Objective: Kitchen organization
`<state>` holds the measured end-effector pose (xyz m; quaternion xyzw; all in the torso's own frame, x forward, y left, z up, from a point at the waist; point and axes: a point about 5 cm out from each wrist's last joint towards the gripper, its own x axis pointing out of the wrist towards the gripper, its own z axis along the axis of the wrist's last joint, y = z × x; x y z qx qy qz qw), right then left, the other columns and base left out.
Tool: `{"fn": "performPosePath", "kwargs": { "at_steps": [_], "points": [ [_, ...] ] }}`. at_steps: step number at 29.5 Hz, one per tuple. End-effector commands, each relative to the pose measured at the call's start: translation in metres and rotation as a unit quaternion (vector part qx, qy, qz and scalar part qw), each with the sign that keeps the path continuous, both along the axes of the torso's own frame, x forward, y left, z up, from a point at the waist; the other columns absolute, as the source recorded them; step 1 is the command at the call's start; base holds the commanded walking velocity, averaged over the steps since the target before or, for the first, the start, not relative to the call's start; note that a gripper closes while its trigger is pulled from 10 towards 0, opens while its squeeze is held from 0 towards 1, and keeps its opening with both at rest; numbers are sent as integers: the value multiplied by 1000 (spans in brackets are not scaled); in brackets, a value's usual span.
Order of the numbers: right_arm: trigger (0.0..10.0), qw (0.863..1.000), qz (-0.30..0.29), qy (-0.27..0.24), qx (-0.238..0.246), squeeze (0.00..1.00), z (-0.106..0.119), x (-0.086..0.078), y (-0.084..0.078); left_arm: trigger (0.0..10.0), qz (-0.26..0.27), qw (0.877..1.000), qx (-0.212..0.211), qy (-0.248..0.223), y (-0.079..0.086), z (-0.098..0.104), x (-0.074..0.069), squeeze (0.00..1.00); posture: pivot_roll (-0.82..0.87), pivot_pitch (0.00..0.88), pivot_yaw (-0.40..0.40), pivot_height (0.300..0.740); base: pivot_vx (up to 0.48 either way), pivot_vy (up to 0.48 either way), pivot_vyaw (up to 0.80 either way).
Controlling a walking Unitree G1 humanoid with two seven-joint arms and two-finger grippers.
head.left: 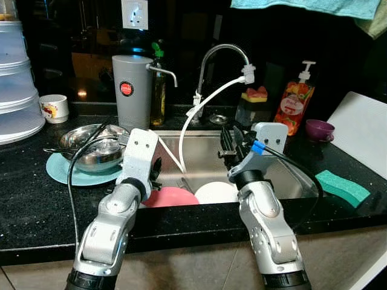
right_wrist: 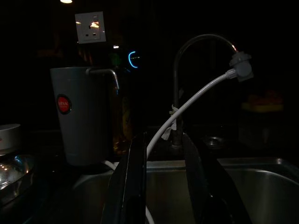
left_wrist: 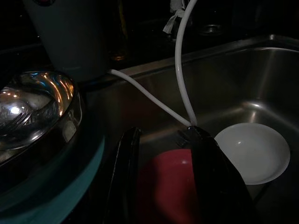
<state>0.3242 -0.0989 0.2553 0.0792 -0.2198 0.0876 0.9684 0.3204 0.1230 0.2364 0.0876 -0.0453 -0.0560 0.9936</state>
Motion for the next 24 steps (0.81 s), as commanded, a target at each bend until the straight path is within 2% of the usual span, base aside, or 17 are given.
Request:
{"fn": "performPosePath", "kwargs": {
  "at_steps": [1,5,7,8,12,16,19,20,21,22,24],
  "points": [
    [10000,1000,-4,0,-2,0,-1,-1,-1,10000,3,1000,10,5,1,-3,-3,0,241,2,-88,740,0,0,0],
    [10000,1000,-5,-1,-3,0,-1,0,0,10000,4,1000,0,5,3,-4,-3,0,222,0,-77,740,0,0,0],
    [10000,1000,-13,-3,-8,0,-1,-1,-2,10000,-2,1000,-25,-7,4,-2,-4,0,200,0,-73,740,0,0,0],
    [10000,1000,-13,-3,-8,0,-1,-1,-2,10000,-2,1000,-25,-7,4,-2,-4,0,200,0,-73,740,0,0,0],
    [10000,1000,-22,3,-18,0,-6,-4,-8,10000,-5,999,-45,-30,5,4,-5,0,198,0,-74,740,0,0,0],
    [10000,999,-37,14,-25,0,-12,-5,-16,10000,1,997,-67,-44,14,6,-9,0,194,0,-78,740,0,0,0],
    [10000,996,-72,36,-39,0,-28,-9,-36,10000,5,995,-68,-75,27,8,-22,0,203,0,-80,740,0,0,0],
    [10000,996,-72,36,-39,0,-28,-9,-36,10000,5,995,-68,-75,27,8,-22,0,203,0,-80,740,0,0,0],
    [10000,994,-85,48,-46,0,-36,-13,-44,10000,11,995,-70,-76,34,5,-29,0,202,0,-80,740,0,0,0],
    [10000,994,-85,48,-46,0,-36,-13,-44,10000,11,995,-70,-76,34,5,-29,0,202,0,-80,740,0,0,0],
    [10000,992,-100,62,-53,0,-46,-18,-54,10000,16,994,-74,-74,41,-1,-37,0,203,0,-82,740,0,0,0]
  ]
}}
